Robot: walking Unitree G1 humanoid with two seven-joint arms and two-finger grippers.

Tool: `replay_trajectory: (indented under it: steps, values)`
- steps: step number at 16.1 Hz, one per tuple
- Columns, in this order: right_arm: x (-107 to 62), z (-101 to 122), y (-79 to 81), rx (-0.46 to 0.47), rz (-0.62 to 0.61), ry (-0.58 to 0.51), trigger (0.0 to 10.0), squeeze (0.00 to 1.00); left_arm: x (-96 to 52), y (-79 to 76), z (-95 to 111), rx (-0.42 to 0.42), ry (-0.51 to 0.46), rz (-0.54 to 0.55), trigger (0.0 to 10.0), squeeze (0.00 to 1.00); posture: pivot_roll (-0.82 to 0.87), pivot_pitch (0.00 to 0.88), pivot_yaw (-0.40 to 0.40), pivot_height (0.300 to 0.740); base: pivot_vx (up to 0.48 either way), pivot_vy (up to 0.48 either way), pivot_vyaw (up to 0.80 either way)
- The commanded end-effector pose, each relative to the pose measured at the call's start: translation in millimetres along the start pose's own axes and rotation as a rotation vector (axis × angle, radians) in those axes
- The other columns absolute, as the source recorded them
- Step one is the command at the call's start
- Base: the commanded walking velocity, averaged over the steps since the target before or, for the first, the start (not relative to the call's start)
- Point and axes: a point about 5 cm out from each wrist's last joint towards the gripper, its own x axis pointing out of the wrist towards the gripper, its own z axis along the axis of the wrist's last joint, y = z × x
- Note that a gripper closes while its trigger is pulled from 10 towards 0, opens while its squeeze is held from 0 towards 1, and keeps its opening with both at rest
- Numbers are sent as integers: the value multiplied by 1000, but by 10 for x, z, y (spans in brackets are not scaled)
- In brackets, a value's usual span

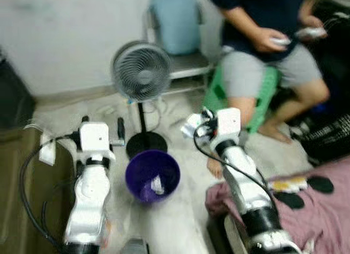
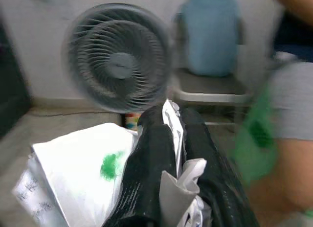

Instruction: Clean up the room

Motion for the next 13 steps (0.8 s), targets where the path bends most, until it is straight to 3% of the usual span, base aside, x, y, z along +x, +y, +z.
replay_trajectory:
  steps: [1, 11, 13]
  values:
    - [36, 55, 40, -3, 16, -22, 10000, 0, 5, 16, 0, 9, 0, 6, 10000, 0, 142, 0, -49, 740, 0, 0, 800]
    - [33, 32, 42, -7, 11, -18, 10000, 0, 8, -19, 7, 3, -4, -11, 10000, 0, 140, 0, -47, 740, 0, 0, 800]
    - [29, 24, 50, -2, 8, -16, 10000, 0, 4, -24, 10, -1, -5, -21, 10000, 0, 139, 0, -45, 740, 0, 0, 356]
